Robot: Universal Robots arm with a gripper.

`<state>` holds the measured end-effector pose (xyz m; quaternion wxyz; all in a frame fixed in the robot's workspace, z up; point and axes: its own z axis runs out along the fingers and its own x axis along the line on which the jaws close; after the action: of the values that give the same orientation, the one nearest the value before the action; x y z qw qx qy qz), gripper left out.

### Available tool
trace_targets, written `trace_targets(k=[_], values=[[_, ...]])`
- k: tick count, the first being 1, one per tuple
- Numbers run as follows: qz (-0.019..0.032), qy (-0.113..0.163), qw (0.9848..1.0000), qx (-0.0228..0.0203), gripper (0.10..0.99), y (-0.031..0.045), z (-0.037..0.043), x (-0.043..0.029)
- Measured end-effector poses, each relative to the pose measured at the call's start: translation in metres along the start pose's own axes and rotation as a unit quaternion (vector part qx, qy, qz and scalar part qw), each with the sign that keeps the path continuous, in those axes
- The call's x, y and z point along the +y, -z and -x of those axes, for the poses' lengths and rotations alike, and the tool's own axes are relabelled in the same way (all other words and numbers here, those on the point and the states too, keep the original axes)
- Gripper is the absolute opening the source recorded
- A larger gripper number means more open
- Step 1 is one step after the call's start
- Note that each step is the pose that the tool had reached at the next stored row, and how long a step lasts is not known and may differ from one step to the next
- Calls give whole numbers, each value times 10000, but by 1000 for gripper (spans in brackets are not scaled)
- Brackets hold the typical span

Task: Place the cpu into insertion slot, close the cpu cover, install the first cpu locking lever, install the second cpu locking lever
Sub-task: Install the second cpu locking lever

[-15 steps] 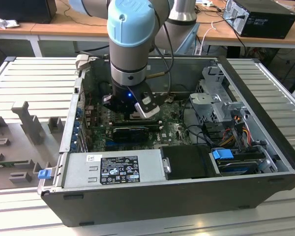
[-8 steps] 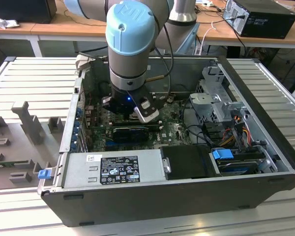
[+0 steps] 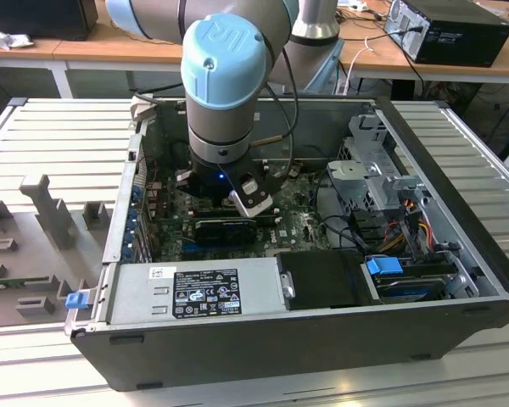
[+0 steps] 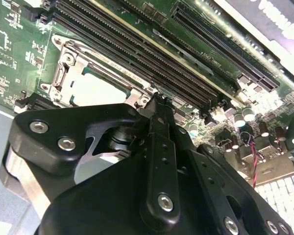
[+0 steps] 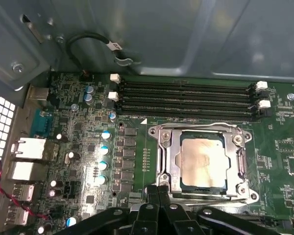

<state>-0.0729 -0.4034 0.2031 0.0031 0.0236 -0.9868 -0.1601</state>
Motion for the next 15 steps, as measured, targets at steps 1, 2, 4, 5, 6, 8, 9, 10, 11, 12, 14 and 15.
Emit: trace_targets(k=[1,2,4,5,6,8,9,10,11,12,14,15], values=[[8,0,10000,0,106,-9,-1,-3],[26,-1,10000,-1,106,-27,-5,-9],[48,0,10000,-2,106,-49,-8,-15],[58,0,10000,-3,106,-58,-9,-19],[72,0,10000,-3,106,-64,-12,-21],[118,-1,9999,-6,106,-71,-23,-22],[126,0,9999,-7,106,-72,-25,-21],[128,1,9999,-7,106,-69,-28,-21],[127,1,9999,-6,106,-59,-32,-18],[127,1,9999,-6,106,-16,-34,-4],[127,1,9999,-6,106,48,-35,18],[127,0,9999,-6,106,104,-36,39]])
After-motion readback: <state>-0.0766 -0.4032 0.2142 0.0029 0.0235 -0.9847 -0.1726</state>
